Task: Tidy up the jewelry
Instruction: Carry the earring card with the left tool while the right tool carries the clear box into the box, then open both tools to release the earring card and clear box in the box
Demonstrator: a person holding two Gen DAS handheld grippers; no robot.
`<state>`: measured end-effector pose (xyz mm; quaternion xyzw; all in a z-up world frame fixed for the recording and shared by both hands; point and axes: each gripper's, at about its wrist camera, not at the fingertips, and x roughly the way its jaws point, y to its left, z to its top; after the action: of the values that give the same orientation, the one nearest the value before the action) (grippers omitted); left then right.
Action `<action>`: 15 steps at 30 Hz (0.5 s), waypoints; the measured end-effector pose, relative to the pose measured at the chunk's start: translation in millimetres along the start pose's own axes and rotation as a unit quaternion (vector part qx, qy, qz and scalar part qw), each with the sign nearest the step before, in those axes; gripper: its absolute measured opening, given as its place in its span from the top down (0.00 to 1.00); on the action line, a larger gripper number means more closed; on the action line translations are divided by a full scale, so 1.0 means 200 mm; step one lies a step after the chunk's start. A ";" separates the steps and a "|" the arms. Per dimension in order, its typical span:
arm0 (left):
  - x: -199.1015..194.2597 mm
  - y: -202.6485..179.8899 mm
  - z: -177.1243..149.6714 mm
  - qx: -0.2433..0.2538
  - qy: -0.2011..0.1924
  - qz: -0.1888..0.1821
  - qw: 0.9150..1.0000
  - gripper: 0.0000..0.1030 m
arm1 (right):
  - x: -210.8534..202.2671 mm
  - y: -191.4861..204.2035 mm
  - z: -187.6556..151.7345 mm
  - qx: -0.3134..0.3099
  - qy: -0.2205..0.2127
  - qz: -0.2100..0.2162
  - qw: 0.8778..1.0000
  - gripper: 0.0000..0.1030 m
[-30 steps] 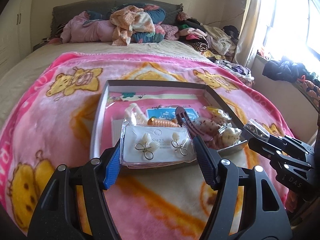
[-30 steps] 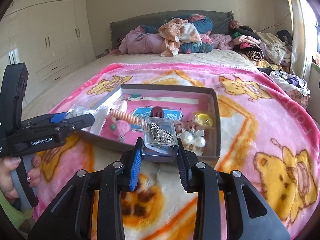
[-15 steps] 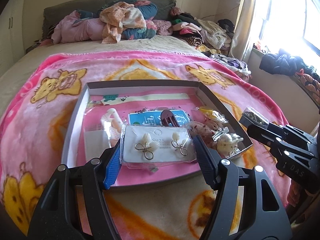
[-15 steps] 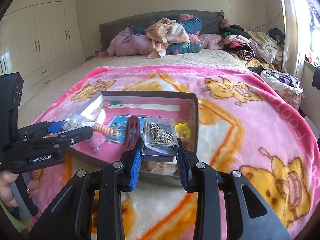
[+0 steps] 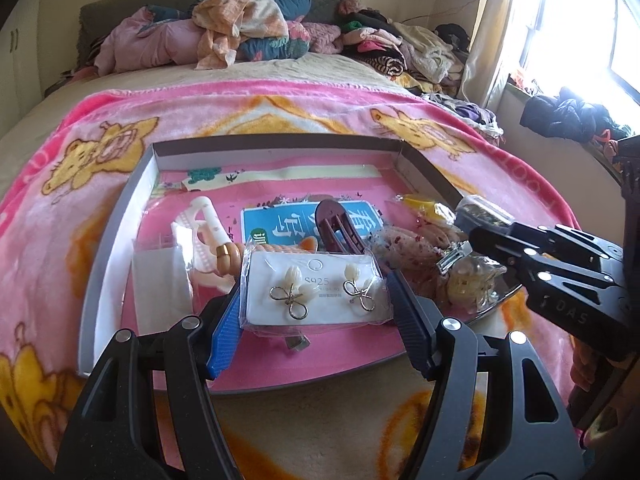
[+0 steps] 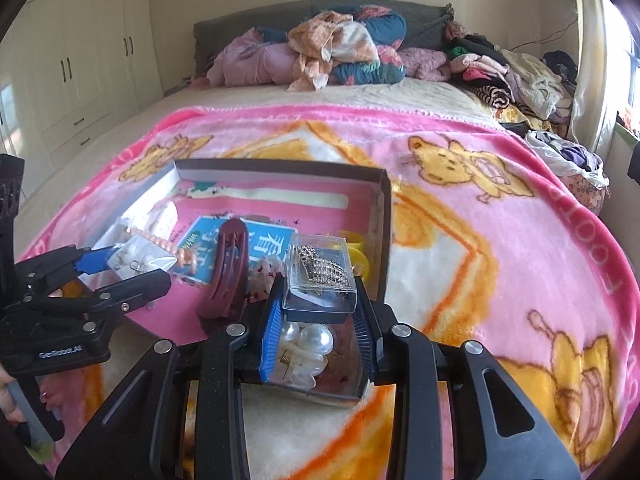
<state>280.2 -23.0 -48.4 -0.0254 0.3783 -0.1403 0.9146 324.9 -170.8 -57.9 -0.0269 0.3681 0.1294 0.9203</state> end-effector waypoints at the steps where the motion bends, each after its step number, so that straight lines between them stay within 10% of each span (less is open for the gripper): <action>1: 0.01 0.00 0.00 0.000 0.001 0.001 1.000 0.43 | 0.02 0.00 -0.01 0.000 0.004 -0.001 1.000 0.70; 15: 0.01 0.01 -0.01 0.001 -0.001 0.009 1.000 0.35 | -0.07 -0.04 -0.06 0.032 -0.014 0.010 0.999 0.46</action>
<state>280.5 -21.1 -50.5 -0.0215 0.3778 -0.1322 0.9161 309.7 -182.7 -57.7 0.0079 0.3598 0.1275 0.9242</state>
